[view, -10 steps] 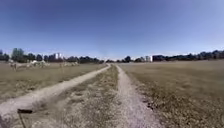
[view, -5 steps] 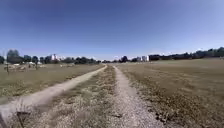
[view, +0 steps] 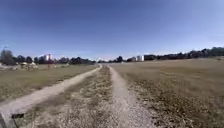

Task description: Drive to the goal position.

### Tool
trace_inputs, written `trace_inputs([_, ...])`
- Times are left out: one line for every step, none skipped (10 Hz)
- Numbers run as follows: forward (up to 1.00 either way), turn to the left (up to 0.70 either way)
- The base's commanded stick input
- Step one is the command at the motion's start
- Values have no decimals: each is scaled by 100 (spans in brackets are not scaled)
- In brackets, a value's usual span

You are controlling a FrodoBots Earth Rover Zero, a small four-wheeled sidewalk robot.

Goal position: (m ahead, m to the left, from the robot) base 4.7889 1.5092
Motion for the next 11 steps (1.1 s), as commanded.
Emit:
trace_inputs([69,6])
trace_inputs([69,6])
trace_inputs([69,6])
trace_inputs([69,6])
trace_inputs([69,6])
trace_inputs([69,6])
trace_inputs([69,6])
trace_inputs([69,1])
trace_inputs([69,6])
trace_inputs([69,6])
trace_inputs([69,6])
